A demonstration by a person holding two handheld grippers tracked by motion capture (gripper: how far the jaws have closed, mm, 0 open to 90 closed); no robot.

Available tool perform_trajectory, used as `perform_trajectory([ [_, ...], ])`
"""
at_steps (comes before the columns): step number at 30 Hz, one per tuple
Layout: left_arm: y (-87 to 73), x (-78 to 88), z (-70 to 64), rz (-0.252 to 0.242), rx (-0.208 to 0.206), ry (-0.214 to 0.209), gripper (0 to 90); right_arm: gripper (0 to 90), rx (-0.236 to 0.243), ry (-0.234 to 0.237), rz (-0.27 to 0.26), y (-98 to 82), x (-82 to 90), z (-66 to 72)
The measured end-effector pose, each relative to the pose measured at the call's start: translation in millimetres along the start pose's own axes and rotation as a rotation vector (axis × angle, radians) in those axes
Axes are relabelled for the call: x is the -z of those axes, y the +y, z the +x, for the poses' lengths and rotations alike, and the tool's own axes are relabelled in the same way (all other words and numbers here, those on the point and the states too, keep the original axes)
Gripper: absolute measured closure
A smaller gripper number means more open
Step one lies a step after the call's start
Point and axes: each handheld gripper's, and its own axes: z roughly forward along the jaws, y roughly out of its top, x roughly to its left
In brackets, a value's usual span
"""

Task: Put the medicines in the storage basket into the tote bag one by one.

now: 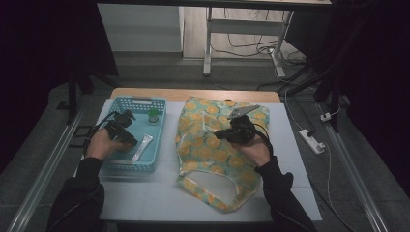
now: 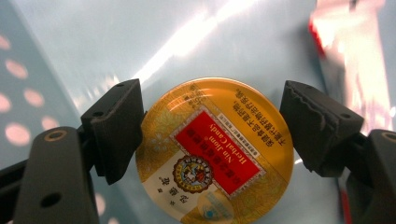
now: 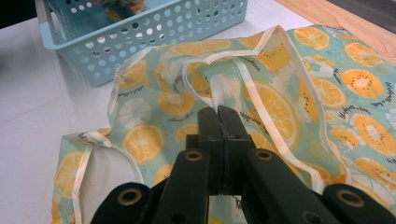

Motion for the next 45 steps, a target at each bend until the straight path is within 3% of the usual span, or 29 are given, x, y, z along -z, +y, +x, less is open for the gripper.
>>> perform_trajectory([
  [4,-2.1,2.3,2.0,-0.011,0.019,0.001,16.6,90.0,-0.004,-0.001,-0.003,-0.8,1.6,-1.6],
  [7,-7.9,3.2,2.0,0.009,0.015,-0.011,13.2,90.0,-0.005,-0.002,-0.003,-0.8,1.5,-2.1],
  [12,-11.2,0.5,-2.5,0.065,0.001,0.011,17.2,90.0,0.001,0.002,-0.002,-0.2,-0.5,0.0],
  [17,-12.3,1.7,-0.2,0.057,0.015,-0.012,20.5,90.0,0.0,0.001,-0.002,-0.3,0.0,-0.5],
  [19,-13.2,3.7,0.9,0.035,0.019,-0.03,20.6,90.0,-0.001,0.0,-0.004,-0.6,0.5,-1.0],
  [24,-17.3,13.3,0.3,-0.025,0.019,-0.018,20.7,90.0,-0.003,-0.002,-0.01,-0.5,1.8,-1.4],
  [32,-30.3,31.2,-1.4,-0.174,0.02,-0.065,20.7,90.0,-0.003,-0.01,-0.028,0.2,4.0,-0.8],
  [45,-41.8,56.2,-16.8,-0.357,-0.048,-0.122,20.7,90.0,-0.01,-0.022,-0.04,0.7,6.3,-1.3],
])
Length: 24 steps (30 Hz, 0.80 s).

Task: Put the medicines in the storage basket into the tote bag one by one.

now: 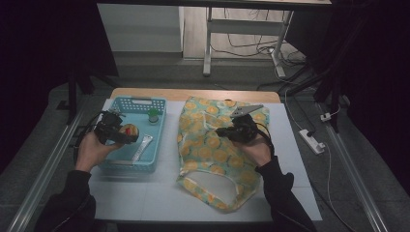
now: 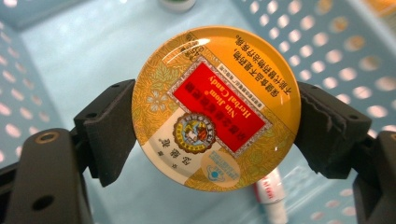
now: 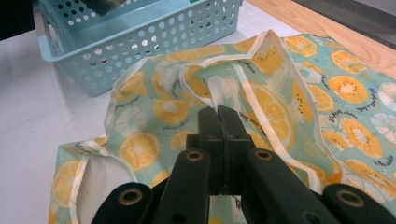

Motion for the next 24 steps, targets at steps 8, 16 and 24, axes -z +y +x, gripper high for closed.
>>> perform_trajectory([
  [8,0.1,12.8,-15.7,-0.117,-0.025,-0.053,20.7,90.0,0.0,-0.009,-0.013,-0.2,1.3,-1.0],
  [16,2.7,21.8,-41.2,-0.19,-0.085,-0.116,20.7,90.0,0.005,-0.014,-0.019,-0.1,1.5,-0.2],
  [24,4.7,19.5,-70.6,-0.229,-0.144,-0.167,20.7,90.0,0.007,-0.017,-0.031,0.1,2.5,0.1],
])
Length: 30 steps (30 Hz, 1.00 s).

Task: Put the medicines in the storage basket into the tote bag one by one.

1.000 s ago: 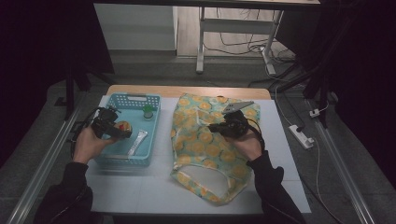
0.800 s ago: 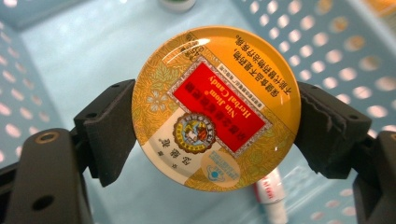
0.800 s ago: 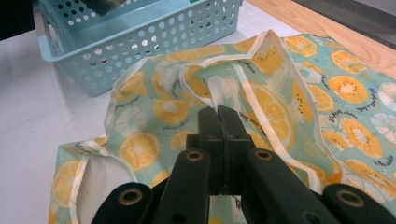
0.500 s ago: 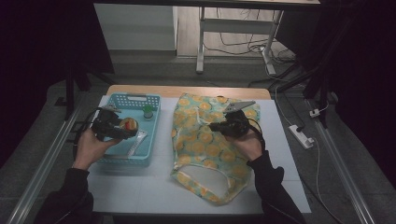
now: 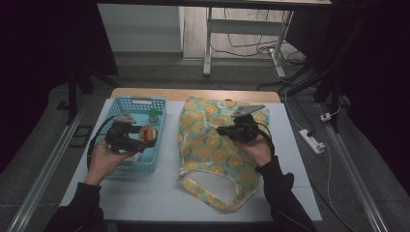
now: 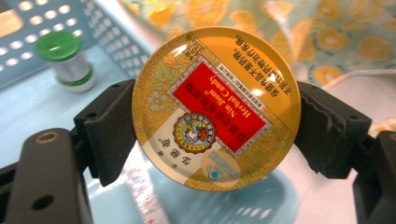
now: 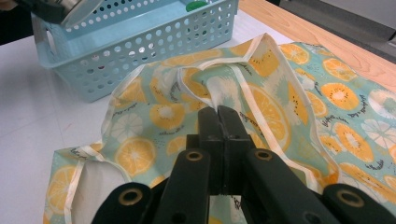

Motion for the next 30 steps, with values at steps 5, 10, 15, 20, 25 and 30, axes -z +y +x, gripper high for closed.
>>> perform_trajectory([
  [5,1.4,-5.5,-13.6,-0.016,-0.024,-0.025,20.8,90.0,0.004,-0.003,-0.004,0.2,0.6,0.2],
  [10,4.1,-11.8,-26.1,-0.021,-0.049,-0.052,20.7,90.0,0.004,-0.004,-0.005,0.1,0.3,0.4],
  [15,7.8,-19.4,-39.0,-0.025,-0.07,-0.077,20.7,90.0,0.005,-0.005,-0.004,0.2,-0.2,0.8],
  [20,12.1,-28.2,-52.7,-0.03,-0.094,-0.104,20.7,90.0,0.004,-0.006,-0.006,0.0,0.6,0.1],
  [25,16.1,-37.5,-66.1,-0.026,-0.124,-0.123,20.7,90.0,0.003,-0.007,-0.008,0.0,1.3,-0.3],
  [30,19.7,-47.5,-75.6,-0.022,-0.141,-0.139,20.7,90.0,0.003,-0.006,-0.01,-0.1,0.9,-0.1],
])
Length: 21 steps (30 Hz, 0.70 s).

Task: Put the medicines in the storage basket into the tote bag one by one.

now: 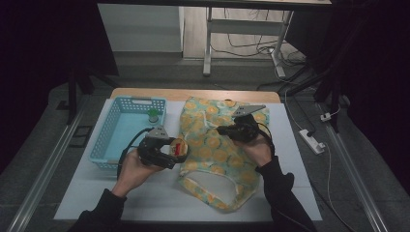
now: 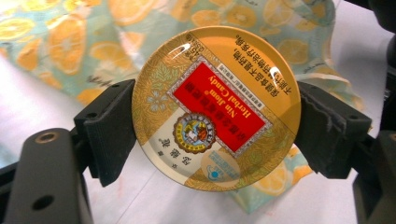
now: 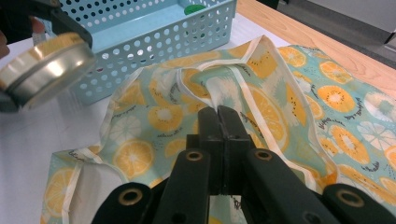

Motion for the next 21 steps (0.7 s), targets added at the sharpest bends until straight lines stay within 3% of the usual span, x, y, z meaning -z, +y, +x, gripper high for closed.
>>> perform_trajectory([
  [11,13.0,-29.2,-13.1,0.011,-0.029,-0.05,20.7,90.0,-0.005,-0.003,-0.007,0.4,0.5,-0.5],
  [21,24.1,-58.4,-18.9,0.027,-0.038,-0.069,20.7,90.0,-0.011,-0.014,-0.014,0.4,0.2,-1.0],
])
